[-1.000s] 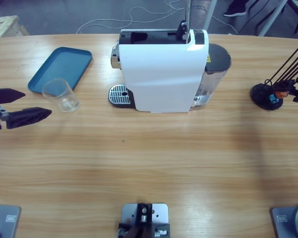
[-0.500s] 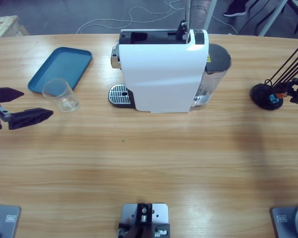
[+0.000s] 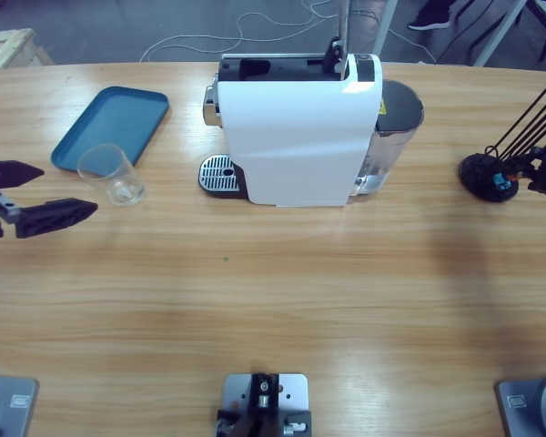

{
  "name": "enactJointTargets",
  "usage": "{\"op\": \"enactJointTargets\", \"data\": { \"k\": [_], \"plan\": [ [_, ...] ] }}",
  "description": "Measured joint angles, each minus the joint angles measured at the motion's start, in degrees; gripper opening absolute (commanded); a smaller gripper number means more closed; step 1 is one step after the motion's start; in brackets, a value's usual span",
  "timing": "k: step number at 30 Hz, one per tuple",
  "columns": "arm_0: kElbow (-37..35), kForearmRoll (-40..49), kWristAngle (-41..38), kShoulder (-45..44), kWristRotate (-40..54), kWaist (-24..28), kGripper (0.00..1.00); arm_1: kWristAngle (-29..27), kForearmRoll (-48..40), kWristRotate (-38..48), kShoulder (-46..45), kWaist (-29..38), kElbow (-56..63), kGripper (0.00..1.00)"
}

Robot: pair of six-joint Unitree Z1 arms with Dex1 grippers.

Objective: Pour coffee

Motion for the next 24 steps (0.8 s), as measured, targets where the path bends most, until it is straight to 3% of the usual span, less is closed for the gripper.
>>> {"op": "enactJointTargets", "data": {
  "k": [2,4,10,12,15,17,20,21,24],
  "plan": [
    [0.00,0.00,0.00,0.00,0.00,0.00,0.982,0.00,-0.47,0.00,0.05,0.00,0.00,0.539],
    [0.00,0.00,0.00,0.00,0.00,0.00,0.982,0.00,-0.81,0.00,0.26,0.00,0.00,0.431],
    [0.00,0.00,0.00,0.00,0.00,0.00,0.982,0.00,-2.31,0.00,2.21,0.00,0.59,0.410],
    [0.00,0.00,0.00,0.00,0.00,0.00,0.982,-0.07,-2.54,0.00,2.66,0.00,1.02,0.325],
    [0.00,0.00,0.00,0.00,0.00,0.00,0.982,-0.24,-2.61,0.00,2.74,-0.01,1.35,0.291],
    [0.00,0.00,0.00,0.00,0.00,0.00,0.982,-1.01,-2.63,0.00,2.74,-0.01,1.48,0.168],
    [0.00,0.00,0.00,0.00,0.00,0.00,0.982,-2.04,-2.68,0.00,2.74,0.00,1.58,0.152],
    [0.00,0.00,0.00,0.00,0.00,0.00,0.982,-2.17,-2.71,-0.01,2.74,0.00,1.58,0.064],
    [0.00,0.00,0.00,0.00,0.00,0.00,0.982,-2.19,-3.13,-0.10,2.74,0.02,1.58,0.000]
  ]
}}
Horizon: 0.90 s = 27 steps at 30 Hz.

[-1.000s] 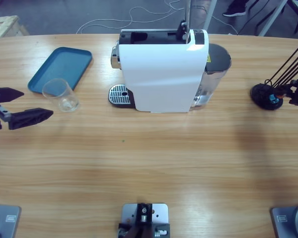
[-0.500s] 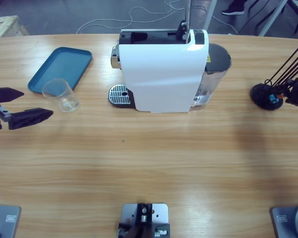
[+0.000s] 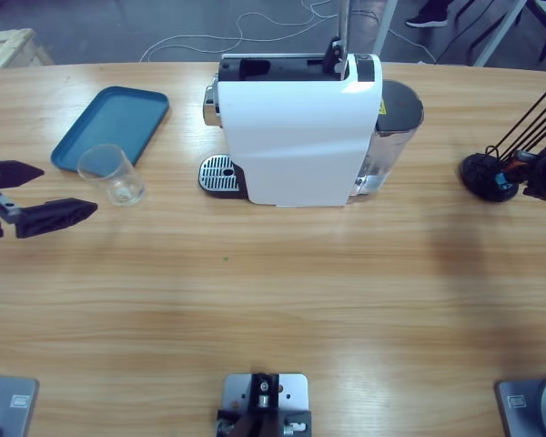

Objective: Pour coffee

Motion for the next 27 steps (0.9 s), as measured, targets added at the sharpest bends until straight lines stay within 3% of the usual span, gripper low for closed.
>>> {"op": "enactJointTargets", "data": {
  "k": [12,16,27],
  "plan": [
    [0.00,0.00,0.00,0.26,0.00,0.00,0.982,-1.07,-0.60,-1.89,-0.33,2.20,0.79,0.000],
    [0.00,0.00,0.00,0.39,0.00,0.00,0.983,-2.03,-0.41,-4.21,-4.30,3.45,0.88,0.000],
    [0.00,0.00,0.01,1.12,0.00,0.03,0.991,-3.07,17.18,-7.52,-16.03,4.09,-12.92,0.000]
  ]
}}
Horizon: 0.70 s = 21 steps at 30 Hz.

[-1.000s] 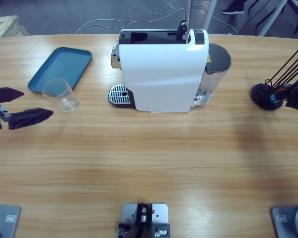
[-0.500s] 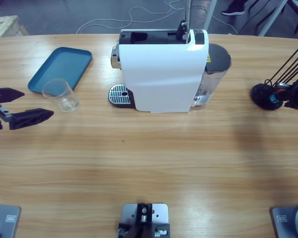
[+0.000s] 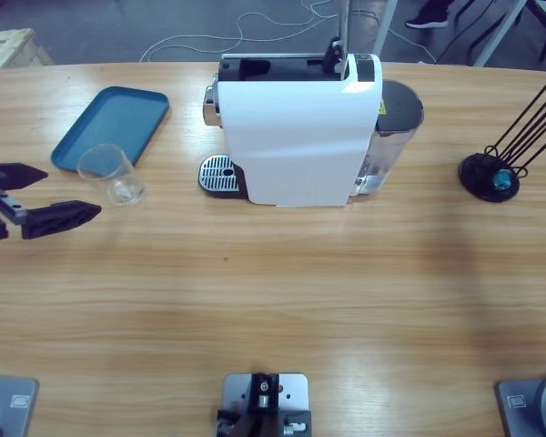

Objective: Pour coffee

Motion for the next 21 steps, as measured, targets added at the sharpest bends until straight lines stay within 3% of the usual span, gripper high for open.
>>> {"op": "enactJointTargets", "data": {
  "k": [9,16,17,18,19,21],
  "plan": [
    [0.00,-0.02,0.00,0.60,0.00,0.00,0.991,-1.30,15.69,-13.58,-2.07,2.87,-16.56,0.000],
    [-0.01,-0.03,0.00,1.07,0.00,0.00,0.991,-1.29,25.28,-20.90,-9.12,13.16,-17.17,0.000],
    [-0.02,-0.03,0.00,1.09,0.00,0.00,0.991,-1.29,26.74,-20.91,-10.12,14.19,-17.16,0.119],
    [-0.02,-0.03,0.00,1.15,0.00,0.00,0.991,-1.29,27.64,-20.87,-10.77,15.02,-17.16,0.392],
    [-0.03,-0.03,0.00,1.20,0.00,0.00,0.991,-1.29,28.20,-20.45,-11.57,15.71,-17.16,0.568],
    [-0.04,-0.03,0.00,1.39,0.00,0.01,0.991,-1.09,28.01,-17.54,-12.96,16.21,-17.08,0.696]
  ]
}}
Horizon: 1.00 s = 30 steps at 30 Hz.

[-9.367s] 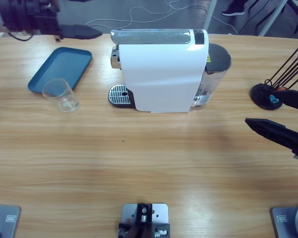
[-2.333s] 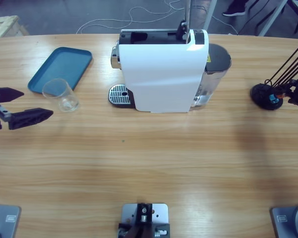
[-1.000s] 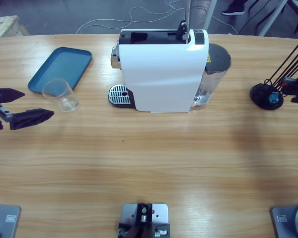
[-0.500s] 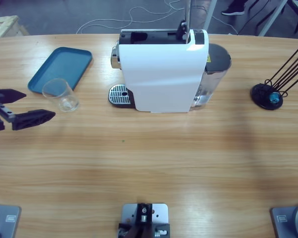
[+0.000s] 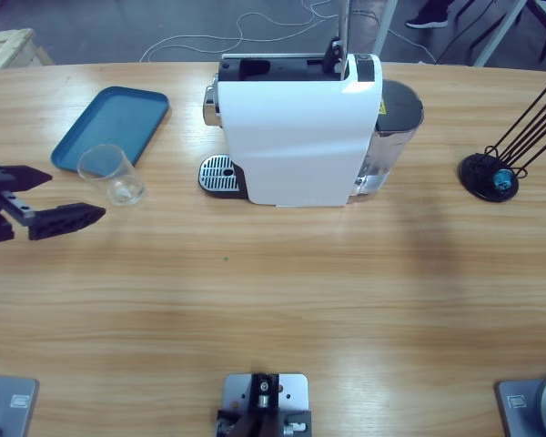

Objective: Pour coffee

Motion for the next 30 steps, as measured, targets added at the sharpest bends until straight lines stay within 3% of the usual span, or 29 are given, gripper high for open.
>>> {"op": "enactJointTargets", "data": {
  "k": [3,8,13,20,30],
  "plan": [
    [0.00,0.00,0.00,0.36,0.00,0.00,0.991,2.47,-4.52,9.90,-2.64,0.12,4.02,0.692],
    [-0.01,-0.07,0.00,0.63,0.00,0.05,0.991,4.12,-19.69,20.05,-4.52,0.27,19.07,0.692],
    [-0.01,-0.07,-0.02,0.70,0.00,0.08,0.991,1.30,-31.87,27.54,5.01,0.15,26.46,0.683],
    [-0.01,-0.07,-0.02,0.72,0.00,0.09,0.991,-1.66,-45.73,30.28,19.01,-3.97,34.26,0.678],
    [-0.01,-0.07,-0.02,0.89,0.00,0.09,0.991,-5.16,-52.31,30.35,21.50,-7.20,38.57,0.655]
  ]
}}
